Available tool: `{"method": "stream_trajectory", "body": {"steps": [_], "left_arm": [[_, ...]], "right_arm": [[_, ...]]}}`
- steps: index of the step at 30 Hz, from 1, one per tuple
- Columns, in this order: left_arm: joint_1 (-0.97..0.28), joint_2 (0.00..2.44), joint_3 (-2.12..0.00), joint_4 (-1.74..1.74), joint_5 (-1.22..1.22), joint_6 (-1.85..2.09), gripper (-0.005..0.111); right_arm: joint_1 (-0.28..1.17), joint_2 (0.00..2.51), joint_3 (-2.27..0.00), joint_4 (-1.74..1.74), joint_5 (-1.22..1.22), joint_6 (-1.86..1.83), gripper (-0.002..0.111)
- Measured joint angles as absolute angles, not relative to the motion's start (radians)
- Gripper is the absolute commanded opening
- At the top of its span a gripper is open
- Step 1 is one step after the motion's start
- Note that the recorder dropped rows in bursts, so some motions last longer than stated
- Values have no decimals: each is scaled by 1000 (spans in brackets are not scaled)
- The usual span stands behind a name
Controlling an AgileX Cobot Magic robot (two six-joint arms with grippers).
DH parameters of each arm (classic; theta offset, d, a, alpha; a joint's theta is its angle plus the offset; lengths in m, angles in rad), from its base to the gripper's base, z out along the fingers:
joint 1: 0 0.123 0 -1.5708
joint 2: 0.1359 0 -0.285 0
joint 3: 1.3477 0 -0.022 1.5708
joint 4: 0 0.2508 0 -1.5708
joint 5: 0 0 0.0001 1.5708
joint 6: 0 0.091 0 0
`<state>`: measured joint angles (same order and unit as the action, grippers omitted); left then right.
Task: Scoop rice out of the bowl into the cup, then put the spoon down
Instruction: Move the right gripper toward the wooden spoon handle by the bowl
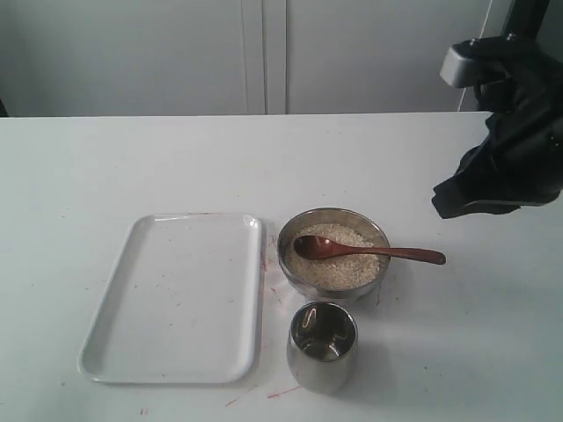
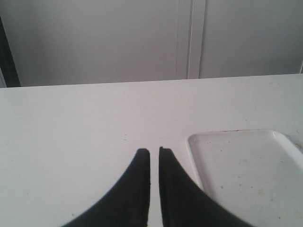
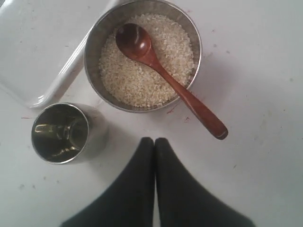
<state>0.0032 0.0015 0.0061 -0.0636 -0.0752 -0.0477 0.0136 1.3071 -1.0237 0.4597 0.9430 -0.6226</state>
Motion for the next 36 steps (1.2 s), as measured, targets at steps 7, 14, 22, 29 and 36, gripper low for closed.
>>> {"method": "stream_trajectory", "body": {"steps": [7, 14, 22, 29, 36], "left_arm": [[3, 1, 6, -64, -75, -48, 14], [3, 1, 6, -64, -75, -48, 14], [3, 1, 6, -64, -75, -48, 14], [3, 1, 6, -64, -75, -48, 14], [3, 1, 6, -64, -75, -48, 14]], "right_arm": [[0, 1330, -1022, 485, 893, -745, 0], [0, 1361, -1022, 400, 826, -751, 9], [25, 1476, -1022, 397, 851, -833, 59], [39, 1537, -1022, 405, 851, -839, 60], [39, 1587, -1022, 405, 809, -872, 60]]}}
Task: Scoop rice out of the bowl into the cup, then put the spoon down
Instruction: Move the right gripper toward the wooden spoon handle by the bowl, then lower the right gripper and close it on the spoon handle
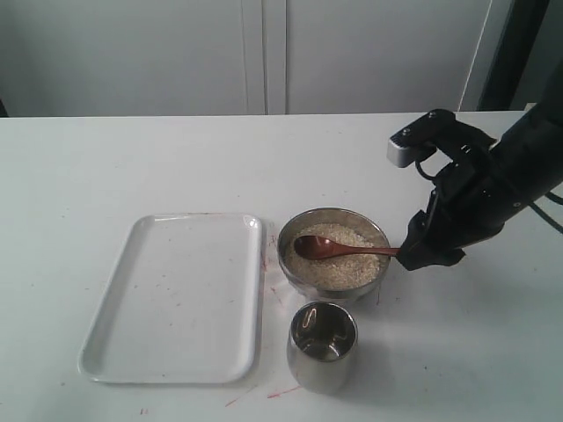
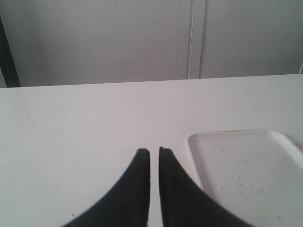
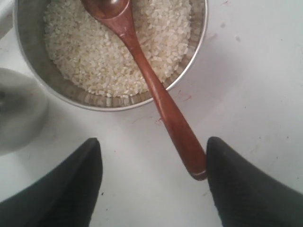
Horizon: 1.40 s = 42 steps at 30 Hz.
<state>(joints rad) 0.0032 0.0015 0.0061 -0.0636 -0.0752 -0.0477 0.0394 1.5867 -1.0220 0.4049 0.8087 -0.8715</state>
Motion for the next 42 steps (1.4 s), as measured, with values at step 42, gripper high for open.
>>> {"method": "stream_trajectory", "body": {"steps": [42], "left_arm": [[3, 1, 6, -64, -75, -48, 14]], "right_arm": [[39, 1690, -1022, 448, 704, -1222, 60]]}}
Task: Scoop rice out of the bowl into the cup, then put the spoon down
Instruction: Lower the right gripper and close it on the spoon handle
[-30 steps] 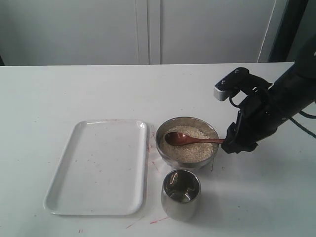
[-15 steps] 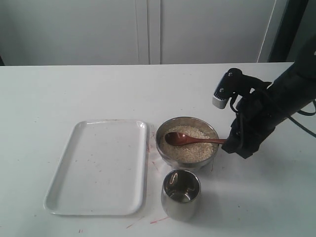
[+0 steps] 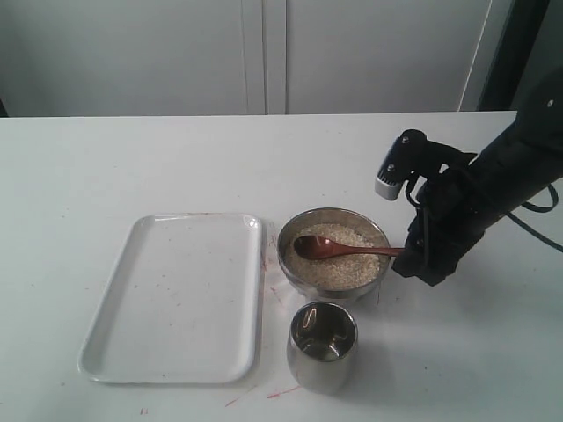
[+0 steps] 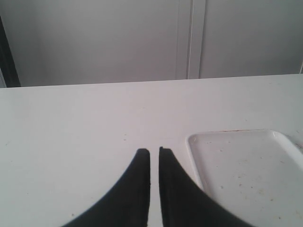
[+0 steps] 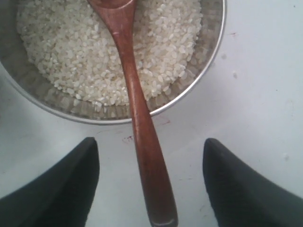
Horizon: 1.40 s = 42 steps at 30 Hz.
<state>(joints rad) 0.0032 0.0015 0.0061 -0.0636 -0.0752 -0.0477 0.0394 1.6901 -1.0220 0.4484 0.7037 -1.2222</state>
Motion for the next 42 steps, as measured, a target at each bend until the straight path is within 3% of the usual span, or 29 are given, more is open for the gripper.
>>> {"method": "stream_trajectory", "body": {"steps": [18, 42], "left_arm": [[3, 1, 6, -64, -75, -48, 14], [3, 1, 6, -64, -75, -48, 14]], "right_arm": [[39, 1737, -1022, 490, 689, -1222, 56], [39, 1737, -1022, 496, 724, -1204, 27]]}}
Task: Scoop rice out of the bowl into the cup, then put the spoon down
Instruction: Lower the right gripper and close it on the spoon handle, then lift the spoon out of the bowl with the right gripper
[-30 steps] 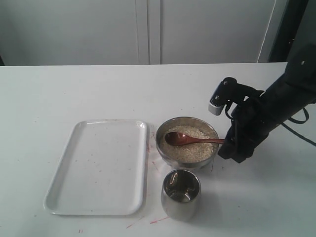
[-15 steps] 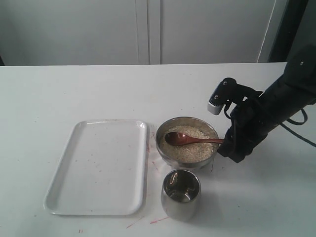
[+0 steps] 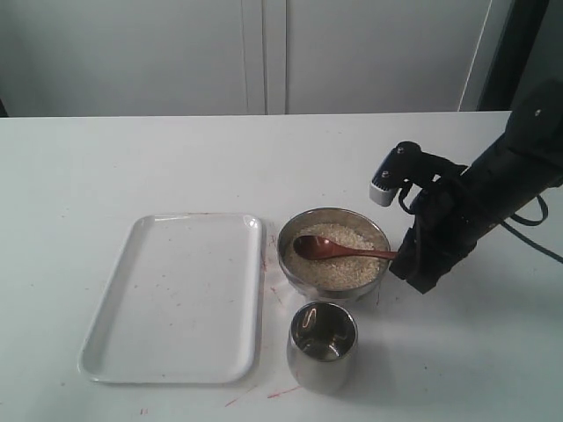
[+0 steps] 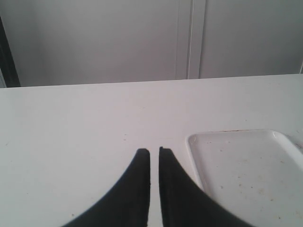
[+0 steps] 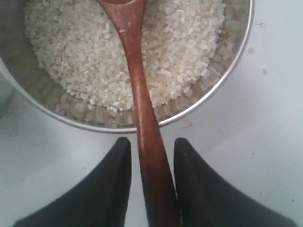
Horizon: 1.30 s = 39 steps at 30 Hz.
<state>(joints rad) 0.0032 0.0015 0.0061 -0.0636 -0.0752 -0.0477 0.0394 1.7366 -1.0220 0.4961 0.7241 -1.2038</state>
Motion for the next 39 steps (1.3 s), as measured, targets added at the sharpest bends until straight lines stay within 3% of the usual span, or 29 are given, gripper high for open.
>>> {"method": "stream_trajectory", "body": {"steps": [7, 9, 23, 31, 39], "left_arm": [[3, 1, 6, -64, -75, -48, 14], [3, 1, 6, -64, -75, -48, 14], [3, 1, 6, -64, -75, -48, 14], [3, 1, 6, -64, -75, -48, 14], [3, 1, 6, -64, -75, -48, 14]], "right_arm": [[39, 1737, -1022, 507, 745, -1204, 9], [39, 1737, -1022, 525, 752, -1204, 0], [59, 1430, -1017, 529, 972, -758, 0], [423, 1063, -983, -57, 1129, -38, 0], [671, 1081, -797, -357, 1019, 131, 0]]}}
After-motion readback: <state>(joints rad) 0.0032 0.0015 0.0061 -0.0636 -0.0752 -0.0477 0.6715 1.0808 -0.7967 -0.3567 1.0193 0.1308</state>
